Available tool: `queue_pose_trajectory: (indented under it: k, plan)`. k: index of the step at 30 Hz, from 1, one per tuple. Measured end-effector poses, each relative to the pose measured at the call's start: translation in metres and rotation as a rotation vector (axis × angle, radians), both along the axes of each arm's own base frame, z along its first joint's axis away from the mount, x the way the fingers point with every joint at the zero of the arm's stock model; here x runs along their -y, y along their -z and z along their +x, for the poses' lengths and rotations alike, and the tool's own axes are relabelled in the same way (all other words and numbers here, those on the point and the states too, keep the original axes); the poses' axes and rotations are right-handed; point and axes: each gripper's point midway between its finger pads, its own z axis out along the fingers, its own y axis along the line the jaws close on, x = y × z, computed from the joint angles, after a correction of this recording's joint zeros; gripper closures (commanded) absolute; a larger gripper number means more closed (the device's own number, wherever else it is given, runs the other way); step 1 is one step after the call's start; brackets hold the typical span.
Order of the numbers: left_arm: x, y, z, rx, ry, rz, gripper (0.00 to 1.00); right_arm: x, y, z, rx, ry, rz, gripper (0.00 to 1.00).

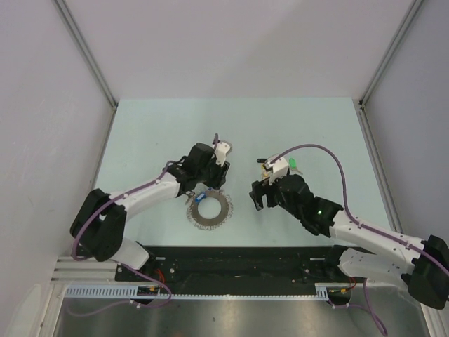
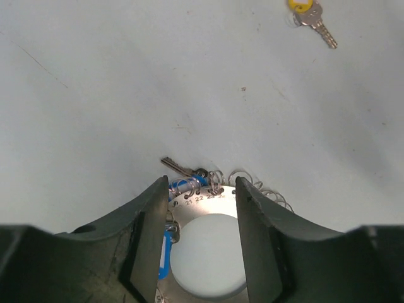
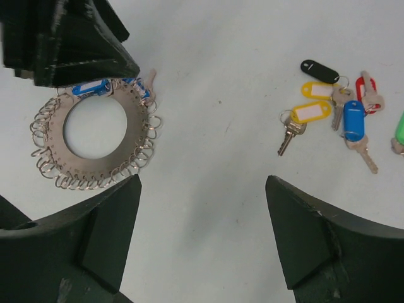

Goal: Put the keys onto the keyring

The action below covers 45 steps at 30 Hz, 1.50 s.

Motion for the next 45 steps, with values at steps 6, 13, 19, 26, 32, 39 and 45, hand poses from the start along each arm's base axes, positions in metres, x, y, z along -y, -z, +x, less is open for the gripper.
queue_pose_trajectory:
  k: [6, 13, 19, 26, 32, 39, 45]
  plan:
    - [0.009, -0.014, -0.01, 0.042, 0.038, -0.044, 0.48, 0.0, 0.018, 0.007, -0.083, 0.001, 0.013, 0.2]
    - [0.034, 0.019, -0.037, -0.045, 0.171, 0.011, 0.54, 0.002, 0.029, 0.013, -0.143, 0.016, 0.031, 0.21]
    - [0.036, 0.05, -0.045, -0.141, 0.207, 0.065, 0.59, 0.005, 0.031, 0.015, -0.153, 0.024, 0.036, 0.21]
    - [0.04, 0.056, -0.051, -0.184, 0.259, 0.069, 0.6, 0.011, 0.04, 0.014, -0.173, 0.032, 0.027, 0.22]
    - [0.042, 0.05, -0.056, -0.171, 0.317, 0.068, 0.68, 0.016, 0.046, 0.014, -0.185, 0.039, 0.024, 0.22]
    - [0.041, 0.053, -0.068, -0.175, 0.37, 0.109, 0.69, 0.018, 0.046, 0.013, -0.187, 0.038, 0.033, 0.24]
    - [0.04, 0.054, -0.068, -0.167, 0.372, 0.125, 0.66, 0.012, 0.046, 0.009, -0.193, -0.004, 0.054, 0.28]
